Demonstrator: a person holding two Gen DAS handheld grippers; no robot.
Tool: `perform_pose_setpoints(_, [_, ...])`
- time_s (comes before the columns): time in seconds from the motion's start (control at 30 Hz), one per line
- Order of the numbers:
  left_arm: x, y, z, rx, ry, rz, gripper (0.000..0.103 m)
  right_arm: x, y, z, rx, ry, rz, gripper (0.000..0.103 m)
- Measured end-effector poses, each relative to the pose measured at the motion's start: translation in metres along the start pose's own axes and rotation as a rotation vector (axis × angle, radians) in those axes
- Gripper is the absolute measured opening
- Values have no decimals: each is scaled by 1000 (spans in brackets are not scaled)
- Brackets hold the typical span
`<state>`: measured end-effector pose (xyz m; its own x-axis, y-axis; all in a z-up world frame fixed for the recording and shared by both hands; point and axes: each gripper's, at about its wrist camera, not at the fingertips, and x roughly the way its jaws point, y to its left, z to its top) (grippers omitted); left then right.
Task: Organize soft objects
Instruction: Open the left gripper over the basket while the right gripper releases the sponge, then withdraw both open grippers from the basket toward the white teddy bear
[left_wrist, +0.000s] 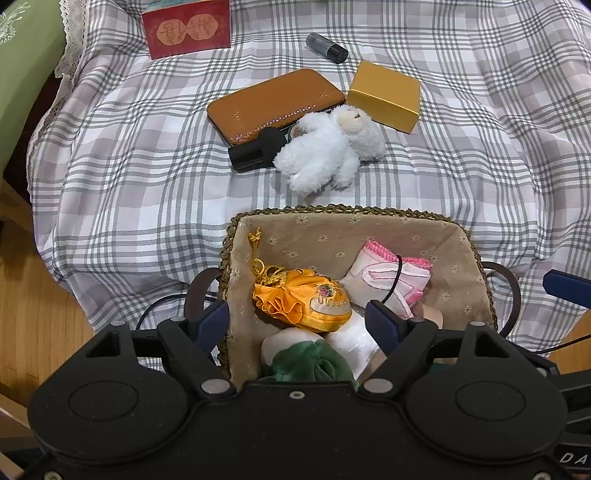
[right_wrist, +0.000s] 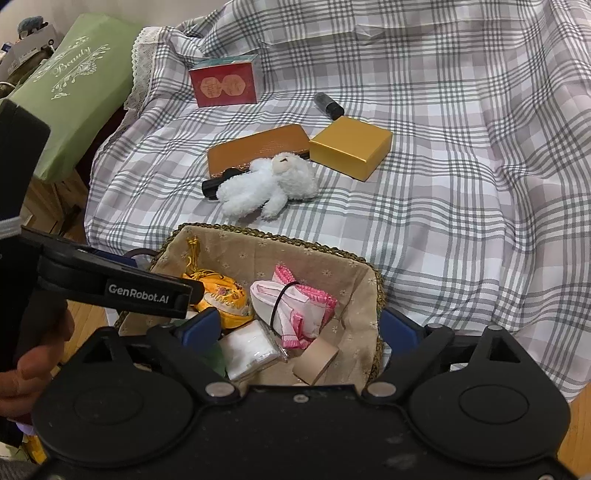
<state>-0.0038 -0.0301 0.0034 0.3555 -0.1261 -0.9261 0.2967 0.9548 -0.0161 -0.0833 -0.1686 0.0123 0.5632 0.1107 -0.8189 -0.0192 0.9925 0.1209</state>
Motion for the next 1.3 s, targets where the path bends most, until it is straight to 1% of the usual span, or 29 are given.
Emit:
perform_pose_setpoints(0.37, [1, 0, 1, 0, 1, 1, 78, 6, -2, 4, 32, 0, -17, 97])
perform_pose_setpoints(0.73, [2, 1, 5, -6, -5, -4, 78, 13, -2, 8, 47, 15, -15, 97])
perform_pose_setpoints(1.3, [10, 0, 26, -4, -22, -3, 79, 27, -17, 23, 81, 10, -30, 97])
